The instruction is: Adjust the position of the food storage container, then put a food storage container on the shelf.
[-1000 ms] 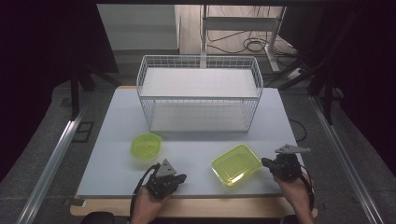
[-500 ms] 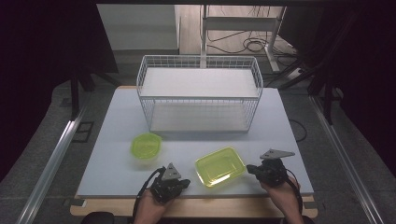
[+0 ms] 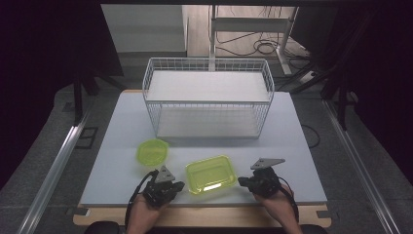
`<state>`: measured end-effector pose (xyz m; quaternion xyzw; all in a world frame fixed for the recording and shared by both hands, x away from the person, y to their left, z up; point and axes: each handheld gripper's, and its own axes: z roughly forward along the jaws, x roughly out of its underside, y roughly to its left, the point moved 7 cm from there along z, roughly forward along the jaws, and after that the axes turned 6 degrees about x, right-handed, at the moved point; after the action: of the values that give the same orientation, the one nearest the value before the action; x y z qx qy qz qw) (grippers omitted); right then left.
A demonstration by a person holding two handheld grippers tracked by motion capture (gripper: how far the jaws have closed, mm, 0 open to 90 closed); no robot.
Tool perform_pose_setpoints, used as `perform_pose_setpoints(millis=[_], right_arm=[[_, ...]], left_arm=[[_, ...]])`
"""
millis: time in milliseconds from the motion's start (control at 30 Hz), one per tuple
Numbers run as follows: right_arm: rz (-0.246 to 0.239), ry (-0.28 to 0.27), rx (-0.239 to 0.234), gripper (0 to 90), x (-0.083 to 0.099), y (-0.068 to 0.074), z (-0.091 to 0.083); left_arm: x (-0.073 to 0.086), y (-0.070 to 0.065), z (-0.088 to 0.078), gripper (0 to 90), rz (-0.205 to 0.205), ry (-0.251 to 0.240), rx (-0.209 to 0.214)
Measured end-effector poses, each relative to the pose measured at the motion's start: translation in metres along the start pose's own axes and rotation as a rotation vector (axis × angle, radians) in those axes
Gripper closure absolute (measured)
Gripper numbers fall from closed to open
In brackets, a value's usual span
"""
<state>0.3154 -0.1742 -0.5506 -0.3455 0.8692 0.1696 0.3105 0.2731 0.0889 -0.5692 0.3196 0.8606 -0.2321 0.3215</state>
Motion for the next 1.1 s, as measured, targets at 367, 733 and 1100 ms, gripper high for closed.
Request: perform_pose_setpoints(millis=[367,733,1100], right_arm=[[-0.013,-0.037,0.084,80.3,-0.007,-0.018,-0.015],[-0.020,-0.075,0.124,47.7,0.002,-0.018,-0.022],[0.014,-0.091,0.079,23.5,0.006,-0.021,-0.016]], left_arm=[[0.013,0.010,-0.025,67.2,-0.002,-0.044,-0.029],[0.025,0.016,-0.033,18.0,0.030,-0.085,-0.090],[0.024,0.014,-0.031,5.9,0.085,-0.098,-0.110]])
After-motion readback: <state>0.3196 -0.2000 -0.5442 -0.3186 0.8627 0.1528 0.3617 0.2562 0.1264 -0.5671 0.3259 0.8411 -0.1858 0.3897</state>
